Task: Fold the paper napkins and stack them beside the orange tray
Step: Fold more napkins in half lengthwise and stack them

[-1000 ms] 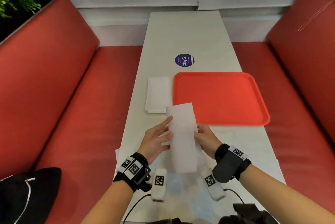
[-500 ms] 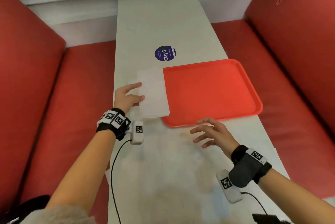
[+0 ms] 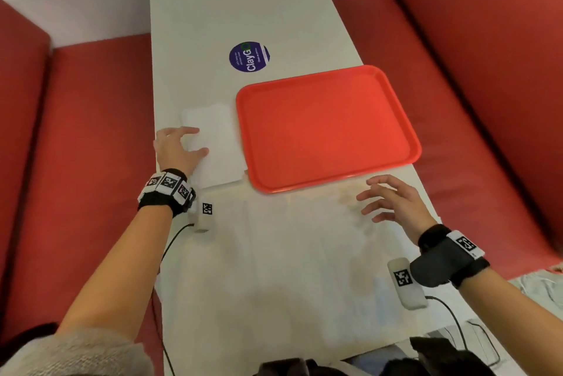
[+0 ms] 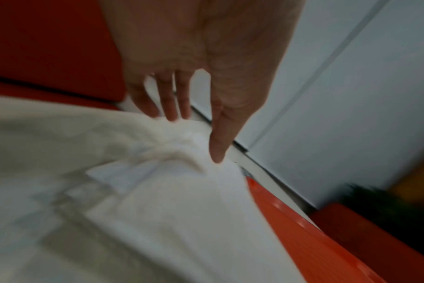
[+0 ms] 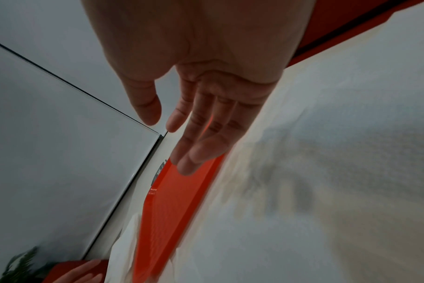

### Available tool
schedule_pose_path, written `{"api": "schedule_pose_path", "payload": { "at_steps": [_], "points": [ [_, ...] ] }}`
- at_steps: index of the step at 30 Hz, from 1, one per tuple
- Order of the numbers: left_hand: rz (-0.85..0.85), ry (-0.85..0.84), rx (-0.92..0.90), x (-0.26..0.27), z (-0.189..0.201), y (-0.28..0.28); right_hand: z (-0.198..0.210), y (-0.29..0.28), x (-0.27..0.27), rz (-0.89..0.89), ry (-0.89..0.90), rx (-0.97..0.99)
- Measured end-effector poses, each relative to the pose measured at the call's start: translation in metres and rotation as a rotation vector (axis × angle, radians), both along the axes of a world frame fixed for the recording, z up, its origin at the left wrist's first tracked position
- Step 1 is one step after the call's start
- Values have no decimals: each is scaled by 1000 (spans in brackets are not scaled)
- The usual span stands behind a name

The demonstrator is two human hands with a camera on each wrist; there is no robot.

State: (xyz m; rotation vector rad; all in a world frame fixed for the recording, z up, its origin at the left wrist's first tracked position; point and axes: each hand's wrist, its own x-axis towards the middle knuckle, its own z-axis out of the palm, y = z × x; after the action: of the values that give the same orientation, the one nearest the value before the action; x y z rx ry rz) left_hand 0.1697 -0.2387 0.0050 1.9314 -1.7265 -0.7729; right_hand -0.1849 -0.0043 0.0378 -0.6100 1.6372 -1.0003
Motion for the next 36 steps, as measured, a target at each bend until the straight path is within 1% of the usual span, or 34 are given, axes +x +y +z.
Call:
{"api": "schedule_pose_path", "payload": {
  "at_steps": [2, 3, 5, 7, 9, 11, 13, 14, 17, 23, 26, 29, 31, 33, 34, 36],
  "points": [
    [-121, -134, -94, -12, 7, 29, -6, 6, -5, -27, 32, 15],
    [-197, -162, -115, -20, 8, 47, -10, 10, -6, -28, 51, 25],
    [-360, -157, -73, -38, 6, 88, -19, 18, -7, 11, 92, 52],
    [-475, -155, 36, -57, -2, 128, -32, 27, -5, 106, 137, 90],
    [-521, -223, 129, -73, -14, 161, -47, 38, -1, 231, 200, 135],
    [-547, -363, 185, -84, -28, 186, -61, 47, 3, 342, 287, 169],
    [-564, -504, 207, -90, -37, 202, -69, 52, 6, 401, 379, 157],
    [-554, -534, 206, -92, -40, 207, -72, 54, 6, 409, 407, 143],
    [-506, -501, 204, -96, -45, 210, -74, 55, 6, 422, 430, 113],
    [-424, -392, 253, -99, -41, 212, -75, 59, 5, 422, 433, 75],
    [-416, -383, 272, -102, -39, 221, -73, 60, 8, 425, 433, 72],
    [-366, -286, 270, -107, -41, 229, -69, 59, 10, 474, 464, 71],
    [-323, -162, 220, -106, -43, 231, -62, 55, 15, 530, 522, 54],
    [-273, -60, 141, -104, -42, 235, -53, 47, 27, 582, 542, 8],
    [-244, -34, 105, -102, -40, 238, -48, 41, 37, 609, 526, -20],
    [-183, -58, 60, -97, -38, 244, -41, 26, 59, 654, 424, -32]
  ]
}}
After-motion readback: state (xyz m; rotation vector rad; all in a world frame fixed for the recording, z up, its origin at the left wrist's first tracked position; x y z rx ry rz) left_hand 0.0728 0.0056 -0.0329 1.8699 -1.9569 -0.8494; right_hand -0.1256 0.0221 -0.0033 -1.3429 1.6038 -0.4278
